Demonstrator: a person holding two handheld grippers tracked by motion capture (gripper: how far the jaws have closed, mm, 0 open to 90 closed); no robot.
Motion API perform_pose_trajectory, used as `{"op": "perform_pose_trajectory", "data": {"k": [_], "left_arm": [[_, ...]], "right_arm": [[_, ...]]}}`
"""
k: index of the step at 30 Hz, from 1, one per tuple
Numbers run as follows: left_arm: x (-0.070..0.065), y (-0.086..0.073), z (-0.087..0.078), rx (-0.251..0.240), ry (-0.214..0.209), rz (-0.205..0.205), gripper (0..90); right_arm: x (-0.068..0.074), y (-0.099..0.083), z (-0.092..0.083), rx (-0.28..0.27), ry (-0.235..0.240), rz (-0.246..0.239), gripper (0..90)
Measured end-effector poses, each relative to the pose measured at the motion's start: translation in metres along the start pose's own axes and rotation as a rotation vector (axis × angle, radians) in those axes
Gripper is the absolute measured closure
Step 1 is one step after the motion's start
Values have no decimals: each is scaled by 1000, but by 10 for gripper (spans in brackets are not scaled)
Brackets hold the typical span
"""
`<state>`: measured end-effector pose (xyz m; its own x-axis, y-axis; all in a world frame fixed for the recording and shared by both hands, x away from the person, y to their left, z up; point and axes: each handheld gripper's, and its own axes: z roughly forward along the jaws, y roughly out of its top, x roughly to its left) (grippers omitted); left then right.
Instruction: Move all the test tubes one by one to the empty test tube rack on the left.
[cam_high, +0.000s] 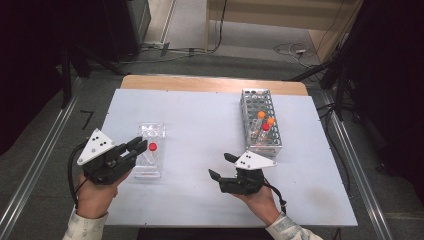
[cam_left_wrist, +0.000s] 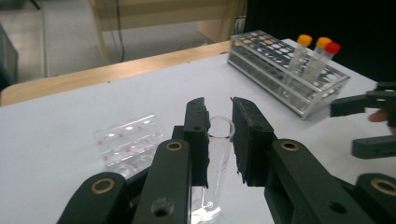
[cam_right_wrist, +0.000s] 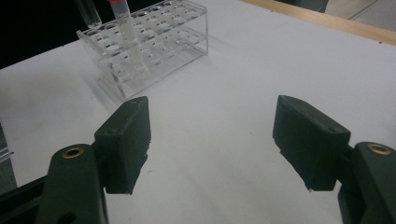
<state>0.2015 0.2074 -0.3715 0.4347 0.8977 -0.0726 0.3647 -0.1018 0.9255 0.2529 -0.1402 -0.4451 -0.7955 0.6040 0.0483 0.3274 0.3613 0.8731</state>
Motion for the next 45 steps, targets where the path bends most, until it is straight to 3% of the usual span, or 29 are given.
{"op": "perform_pose_trajectory", "data": {"k": [5,14,33,45], "left_arm": [[7,-3,3,-5,59,3,767],[12,-10,15,-9,101,6,767],[13,-25,33,37,128,18,766],[15,-38,45,114,122,1,764]], "right_arm": [[-1,0,0,-4,-4,4,267],[0,0,0,1,-6,0,267],[-2,0,-2,-5,-13,11,270],[-3,0,-3,-3,-18,6,270]]}}
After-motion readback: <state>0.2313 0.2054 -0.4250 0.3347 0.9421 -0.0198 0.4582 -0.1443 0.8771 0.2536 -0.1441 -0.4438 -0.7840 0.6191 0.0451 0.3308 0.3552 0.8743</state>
